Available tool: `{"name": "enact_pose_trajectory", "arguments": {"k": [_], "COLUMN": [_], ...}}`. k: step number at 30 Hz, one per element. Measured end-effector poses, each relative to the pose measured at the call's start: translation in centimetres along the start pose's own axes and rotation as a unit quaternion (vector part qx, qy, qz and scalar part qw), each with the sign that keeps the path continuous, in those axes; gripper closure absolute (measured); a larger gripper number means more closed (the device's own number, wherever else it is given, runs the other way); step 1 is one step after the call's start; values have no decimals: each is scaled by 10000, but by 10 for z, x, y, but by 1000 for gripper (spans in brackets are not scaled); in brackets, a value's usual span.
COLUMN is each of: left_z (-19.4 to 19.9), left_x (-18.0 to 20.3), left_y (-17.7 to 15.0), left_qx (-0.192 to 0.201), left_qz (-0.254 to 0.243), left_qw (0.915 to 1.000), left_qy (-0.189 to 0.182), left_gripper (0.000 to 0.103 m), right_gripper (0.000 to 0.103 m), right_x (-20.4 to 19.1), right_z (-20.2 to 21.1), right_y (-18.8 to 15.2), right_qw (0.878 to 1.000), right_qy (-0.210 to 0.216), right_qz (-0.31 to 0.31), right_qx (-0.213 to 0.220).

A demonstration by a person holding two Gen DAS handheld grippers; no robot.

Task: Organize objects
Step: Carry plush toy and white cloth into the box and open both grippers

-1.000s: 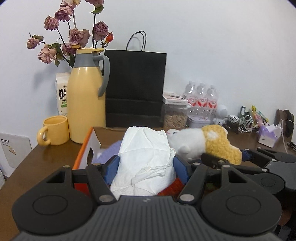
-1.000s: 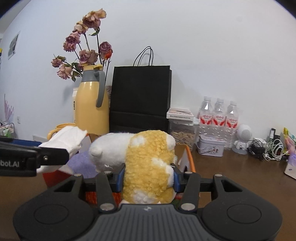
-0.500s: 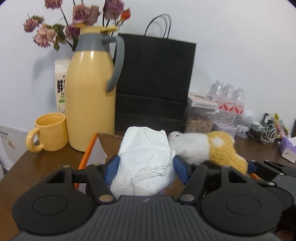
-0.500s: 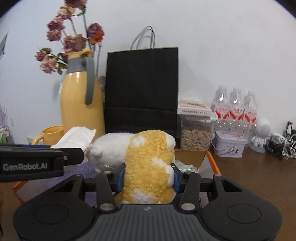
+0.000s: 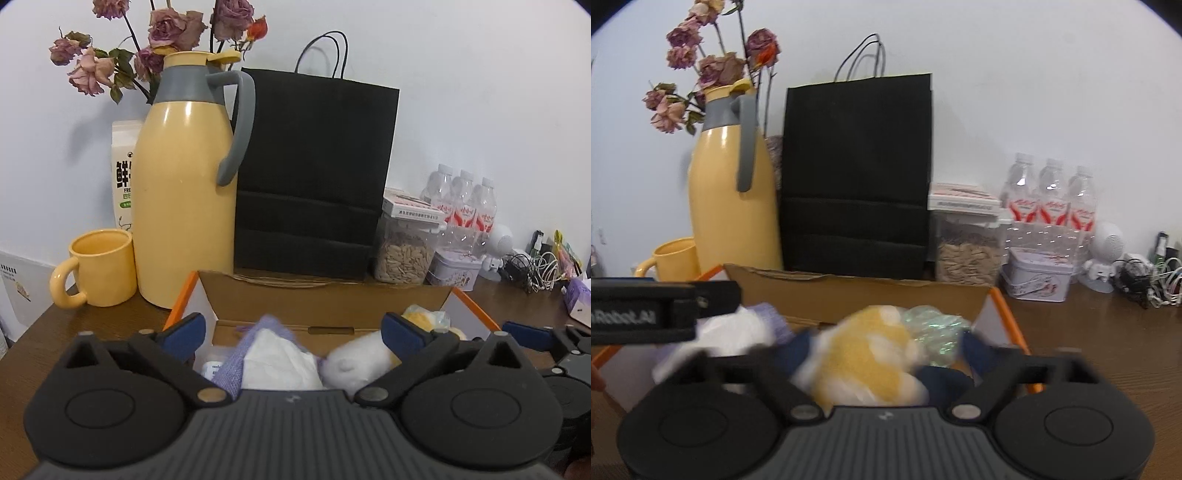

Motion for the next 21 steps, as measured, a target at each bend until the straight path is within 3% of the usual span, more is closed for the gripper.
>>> {"name": "enact_pose_trajectory", "arguments": {"k": [21], "left_z": [8], "left_x": [2], "left_y": [1], "left_qx": [35], "left_qz": [-38], "left_qw": [10000], "left_qy": [-2], "left_gripper": [0], "right_gripper": [0], "right_x": [-7], "right_z": [18], "right_y": [3], "right_qw": [9997], "right_qy": [166], "right_qz": [170], "right_qx": [61]}}
Point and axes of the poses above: each gripper's, at about its wrist camera, not at the fingertips, and z roughly against the way its jaws point, x to its right, y to its top, the point moved 7 cm from there along -z, roughly the way its jaws point, and after that the axes turned 8 degrees about -z, right-handed, at the moved point
